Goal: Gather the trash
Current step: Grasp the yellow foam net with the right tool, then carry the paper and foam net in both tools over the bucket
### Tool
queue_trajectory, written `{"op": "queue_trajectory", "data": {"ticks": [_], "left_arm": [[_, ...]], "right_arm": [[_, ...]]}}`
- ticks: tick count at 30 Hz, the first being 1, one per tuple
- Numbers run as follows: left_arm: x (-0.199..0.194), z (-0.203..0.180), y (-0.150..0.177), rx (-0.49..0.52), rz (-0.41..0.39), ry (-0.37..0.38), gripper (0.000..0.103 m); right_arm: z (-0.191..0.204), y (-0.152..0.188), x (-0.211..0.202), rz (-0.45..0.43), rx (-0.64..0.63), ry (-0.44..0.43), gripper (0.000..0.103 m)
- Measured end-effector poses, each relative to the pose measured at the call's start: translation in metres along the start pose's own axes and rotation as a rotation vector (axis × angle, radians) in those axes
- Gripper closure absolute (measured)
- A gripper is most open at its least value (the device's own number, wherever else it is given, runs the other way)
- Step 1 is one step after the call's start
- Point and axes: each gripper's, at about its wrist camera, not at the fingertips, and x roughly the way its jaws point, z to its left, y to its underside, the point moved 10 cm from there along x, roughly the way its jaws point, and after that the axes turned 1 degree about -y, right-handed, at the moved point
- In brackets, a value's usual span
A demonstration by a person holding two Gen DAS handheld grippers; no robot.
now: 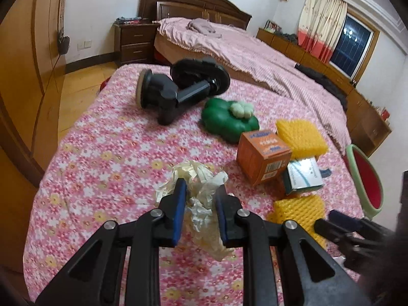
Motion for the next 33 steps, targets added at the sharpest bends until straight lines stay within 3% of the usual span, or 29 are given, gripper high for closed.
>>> {"op": "queue_trajectory", "data": {"ticks": [6, 14, 17, 26, 33], "left_arm": [[0.003, -0.001, -0.006, 0.016, -0.002, 0.05, 0.081], [0.013, -0.014, -0.006, 0.057, 0.031, 0.103, 0.081], [0.006, -0.019, -0.004, 0.057, 0.016, 0.112, 0.081], [-0.033, -0.033, -0.005, 0.083, -0.052, 0.111, 0.081], [-0.06, -0.069, -0.008, 0.144, -0.076, 0.149, 0.081]], "right_arm": [[0.004, 0.007, 0.015, 0.032, 0.025, 0.02, 0.046], [0.009, 0.011, 0.008, 0.002, 0.038, 0.016, 0.083], [0.009, 0.011, -0.001, -0.014, 0.047, -0.002, 0.09], [0.011, 0.006, -0.051, -0.143, 0.029, -0.013, 0.092], [-0.007, -0.003, -0.097, -0.252, 0.049, 0.005, 0.092]]}}
